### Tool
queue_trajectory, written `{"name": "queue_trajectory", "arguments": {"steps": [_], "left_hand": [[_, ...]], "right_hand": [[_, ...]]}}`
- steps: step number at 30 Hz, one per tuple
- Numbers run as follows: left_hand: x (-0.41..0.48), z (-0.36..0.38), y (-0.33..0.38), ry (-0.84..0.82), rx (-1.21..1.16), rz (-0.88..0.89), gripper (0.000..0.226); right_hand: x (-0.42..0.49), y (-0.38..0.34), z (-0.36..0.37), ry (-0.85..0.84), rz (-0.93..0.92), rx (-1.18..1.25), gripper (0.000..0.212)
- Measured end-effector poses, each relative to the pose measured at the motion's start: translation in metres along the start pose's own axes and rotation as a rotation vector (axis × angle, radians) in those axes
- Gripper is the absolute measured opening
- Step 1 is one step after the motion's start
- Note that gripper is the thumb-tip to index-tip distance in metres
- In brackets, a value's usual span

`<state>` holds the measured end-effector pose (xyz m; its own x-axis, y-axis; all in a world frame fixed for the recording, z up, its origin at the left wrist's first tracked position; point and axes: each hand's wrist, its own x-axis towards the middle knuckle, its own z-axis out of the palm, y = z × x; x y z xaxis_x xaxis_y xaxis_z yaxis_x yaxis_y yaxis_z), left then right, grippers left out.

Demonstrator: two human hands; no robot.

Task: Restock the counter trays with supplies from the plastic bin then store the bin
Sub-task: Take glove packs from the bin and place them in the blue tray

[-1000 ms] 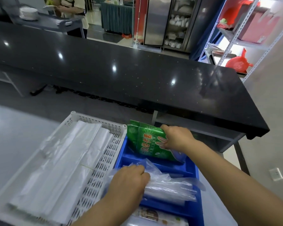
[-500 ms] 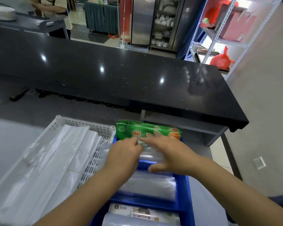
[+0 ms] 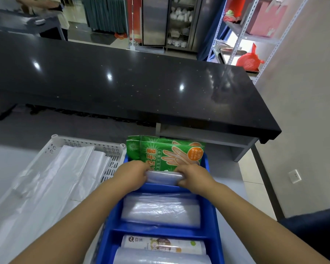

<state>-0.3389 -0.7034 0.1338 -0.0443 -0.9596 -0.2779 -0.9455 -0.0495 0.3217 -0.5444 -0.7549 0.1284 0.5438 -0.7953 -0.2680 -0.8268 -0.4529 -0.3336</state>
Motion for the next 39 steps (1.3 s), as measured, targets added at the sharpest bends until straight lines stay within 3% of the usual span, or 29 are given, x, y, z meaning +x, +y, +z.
{"name": "queue_trajectory", "arguments": {"steps": [4,8,10,13,16,18,20,23,27,32,35,39], "left_hand": [[0.007,0.002,0.009,-0.09,0.075,-0.02,0.018],[0.005,-0.004,0.01,-0.052,0.106,-0.025,0.022],[-0.001,-0.01,0.008,0.029,0.178,-0.016,0.032],[-0.009,-0.022,0.001,0.154,0.143,-0.024,0.043],[-0.011,-0.031,0.001,0.357,0.111,-0.009,0.033],[-0.011,-0.032,0.006,0.546,0.093,0.071,0.029],[-0.008,-0.03,0.011,0.645,0.11,0.145,0.037],[0.002,-0.027,0.014,0.608,0.172,0.14,0.048],[0.014,-0.025,0.012,0.567,0.199,0.106,0.035],[0.021,-0.028,0.014,0.455,0.191,0.13,0.015],[0.025,-0.031,0.016,0.486,0.179,0.119,0.01],[0.029,-0.026,0.016,0.455,0.171,0.129,0.009]], "right_hand": [[-0.009,0.002,-0.016,0.142,-0.032,-0.217,0.037],[-0.016,0.006,-0.019,0.224,-0.045,-0.274,0.024],[-0.018,0.008,-0.015,0.262,-0.044,-0.29,0.022],[-0.024,0.015,-0.014,0.47,-0.014,-0.124,0.02],[-0.024,0.026,-0.015,0.695,0.058,0.072,0.011],[-0.019,0.03,-0.013,0.771,0.109,0.174,0.018],[-0.013,0.029,-0.01,0.764,0.149,0.276,0.032],[-0.007,0.023,-0.005,0.69,0.183,0.466,0.047],[-0.005,0.022,0.0,0.649,0.234,0.596,0.041],[-0.004,0.026,0.001,0.569,0.274,0.498,0.024],[-0.001,0.028,-0.006,0.587,0.279,0.476,0.018],[0.001,0.029,-0.006,0.539,0.323,0.36,0.025]]}}
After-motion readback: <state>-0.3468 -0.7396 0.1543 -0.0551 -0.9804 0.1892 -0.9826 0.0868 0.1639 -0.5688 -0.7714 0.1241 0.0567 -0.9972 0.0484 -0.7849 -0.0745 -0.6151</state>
